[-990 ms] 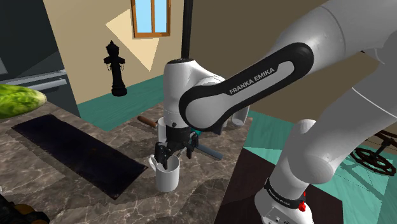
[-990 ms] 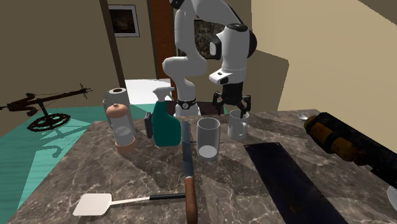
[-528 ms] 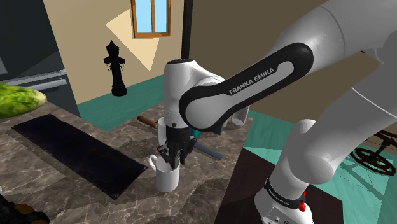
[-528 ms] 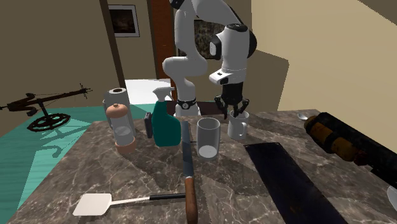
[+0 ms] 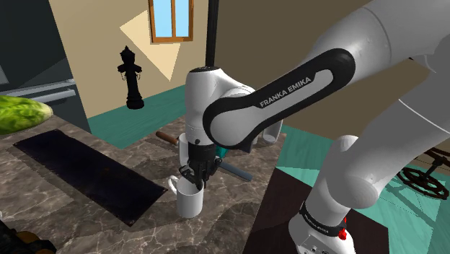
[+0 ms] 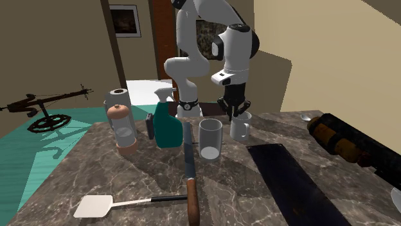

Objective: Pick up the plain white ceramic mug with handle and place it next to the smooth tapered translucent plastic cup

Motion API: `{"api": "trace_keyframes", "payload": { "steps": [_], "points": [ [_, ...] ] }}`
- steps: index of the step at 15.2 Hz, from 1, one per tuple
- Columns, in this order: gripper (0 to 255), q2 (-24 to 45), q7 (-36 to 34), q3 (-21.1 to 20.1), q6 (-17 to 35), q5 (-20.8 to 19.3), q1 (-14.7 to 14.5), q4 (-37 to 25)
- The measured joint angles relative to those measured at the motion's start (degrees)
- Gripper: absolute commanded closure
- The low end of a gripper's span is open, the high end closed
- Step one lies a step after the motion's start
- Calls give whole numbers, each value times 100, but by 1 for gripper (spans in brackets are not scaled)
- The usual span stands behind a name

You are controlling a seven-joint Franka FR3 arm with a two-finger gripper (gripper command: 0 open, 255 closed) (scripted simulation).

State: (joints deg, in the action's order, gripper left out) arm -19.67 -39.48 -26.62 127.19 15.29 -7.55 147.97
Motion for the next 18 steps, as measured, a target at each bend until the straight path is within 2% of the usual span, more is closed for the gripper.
{"api": "trace_keyframes", "payload": {
  "steps": [18],
  "points": [
    [255,-652,6,283,-1484,-59,-5,-843]
  ]
}}
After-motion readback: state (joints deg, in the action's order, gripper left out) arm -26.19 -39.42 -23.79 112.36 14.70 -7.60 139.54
